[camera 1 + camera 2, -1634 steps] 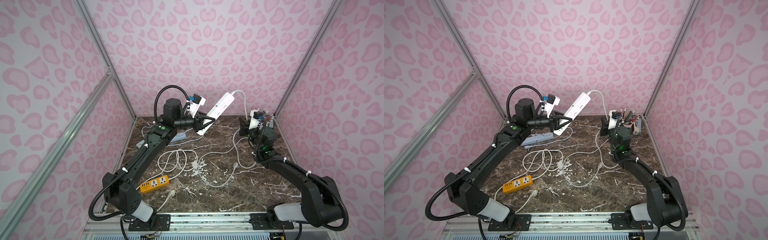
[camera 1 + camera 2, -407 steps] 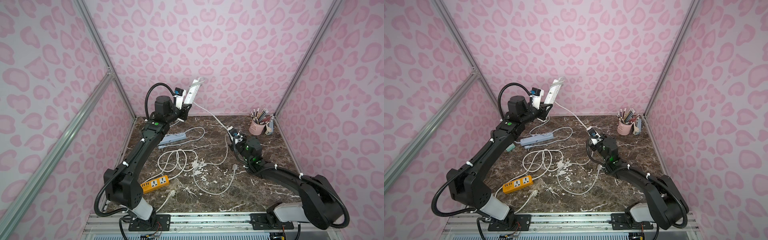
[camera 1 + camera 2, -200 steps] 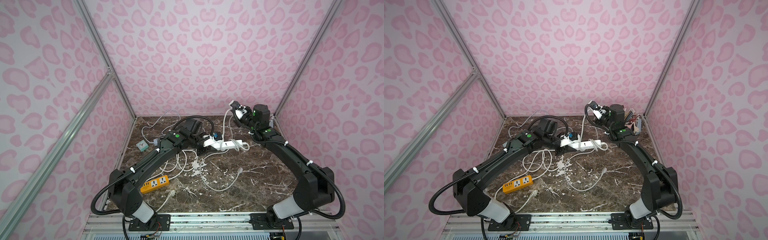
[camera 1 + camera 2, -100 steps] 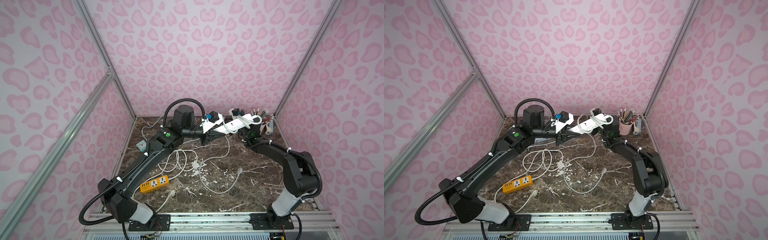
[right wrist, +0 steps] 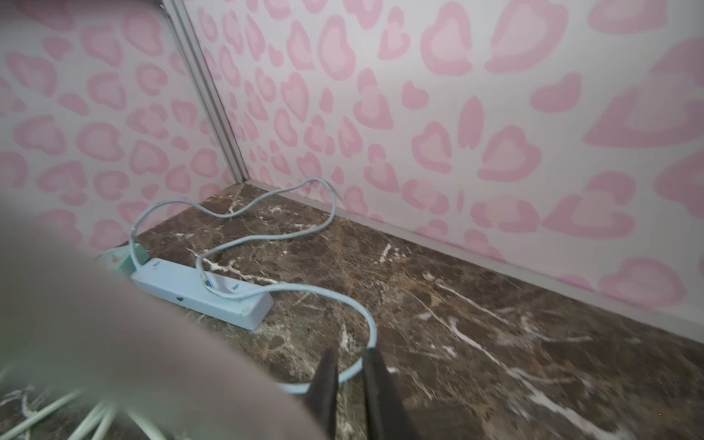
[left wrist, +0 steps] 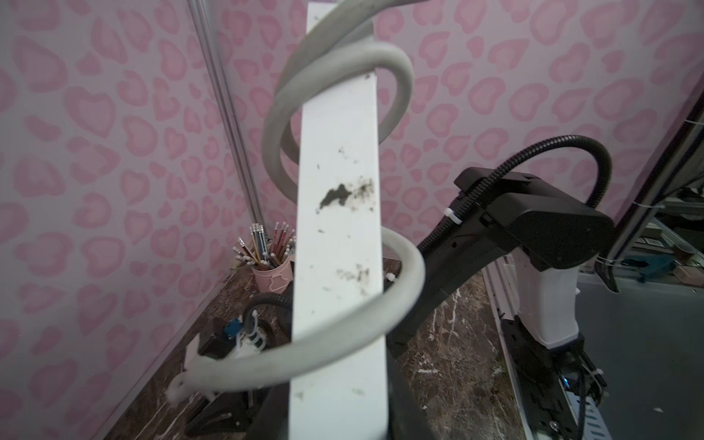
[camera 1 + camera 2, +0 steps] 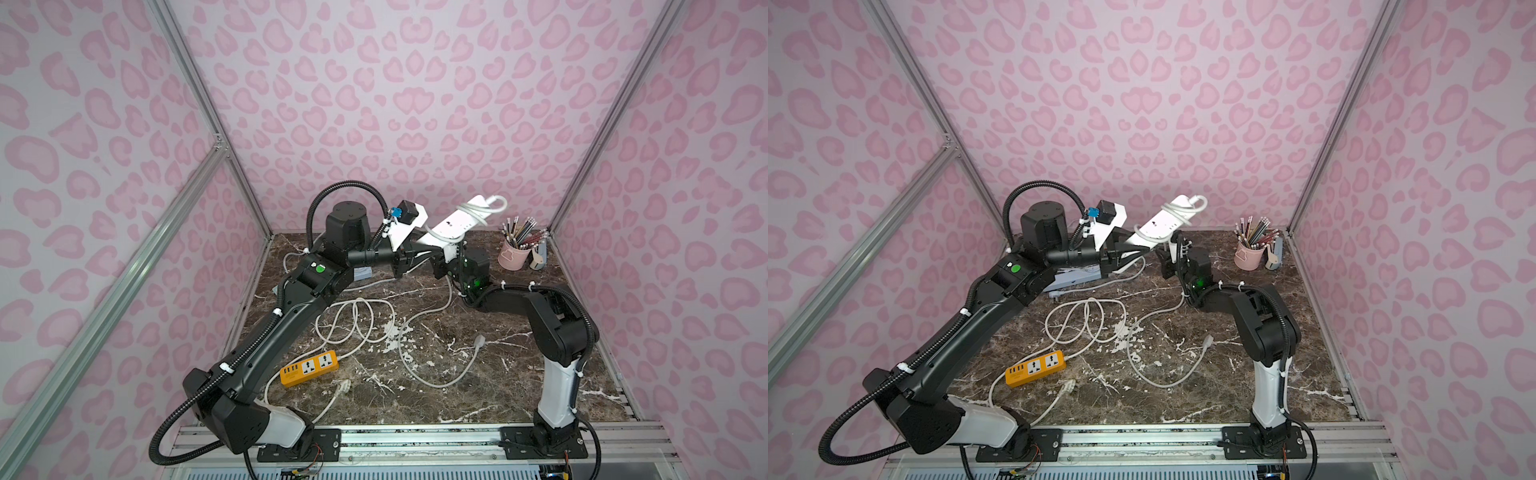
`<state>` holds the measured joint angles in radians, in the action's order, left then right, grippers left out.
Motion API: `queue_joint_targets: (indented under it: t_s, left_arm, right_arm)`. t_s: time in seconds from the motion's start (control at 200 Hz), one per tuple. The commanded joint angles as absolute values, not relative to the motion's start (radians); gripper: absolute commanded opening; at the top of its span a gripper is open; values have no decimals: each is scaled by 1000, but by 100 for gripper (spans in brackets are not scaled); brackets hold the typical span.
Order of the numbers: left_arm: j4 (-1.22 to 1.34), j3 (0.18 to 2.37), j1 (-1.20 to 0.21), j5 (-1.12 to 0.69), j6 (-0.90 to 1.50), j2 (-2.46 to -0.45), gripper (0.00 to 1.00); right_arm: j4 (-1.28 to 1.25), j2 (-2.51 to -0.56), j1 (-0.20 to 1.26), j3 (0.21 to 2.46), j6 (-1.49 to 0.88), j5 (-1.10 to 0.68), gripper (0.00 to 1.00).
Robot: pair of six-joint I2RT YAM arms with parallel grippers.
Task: Wrap the cord around the power strip
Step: Wrap the power cord around the power strip.
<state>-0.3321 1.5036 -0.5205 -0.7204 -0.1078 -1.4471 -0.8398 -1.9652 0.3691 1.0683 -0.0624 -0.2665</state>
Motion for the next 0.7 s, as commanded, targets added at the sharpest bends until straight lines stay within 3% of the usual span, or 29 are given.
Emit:
queue_joint_targets:
  t_s: [0.0, 0.18, 0.435, 0.56, 0.695]
  left_arm:
    - [-140, 1462, -434, -639, -3, -1430, 3]
    - [-134, 1424, -279, -394, 22, -1486, 3]
    - [-392, 1522, -302, 14, -227, -1705, 3]
    - [-483, 1500, -353, 95, -315, -1766, 3]
    - [-531, 1439, -437, 69, -406, -1764, 3]
  right_arm:
    - [-848, -1897, 368, 1002, 35, -82, 1]
    - [-761, -1704, 383, 848, 204, 53, 0]
    - [-575, -1435, 504, 787, 503, 266, 0]
    - [-464, -1304, 551, 820, 608, 166, 0]
    - [-412, -1232, 560, 899, 646, 103, 0]
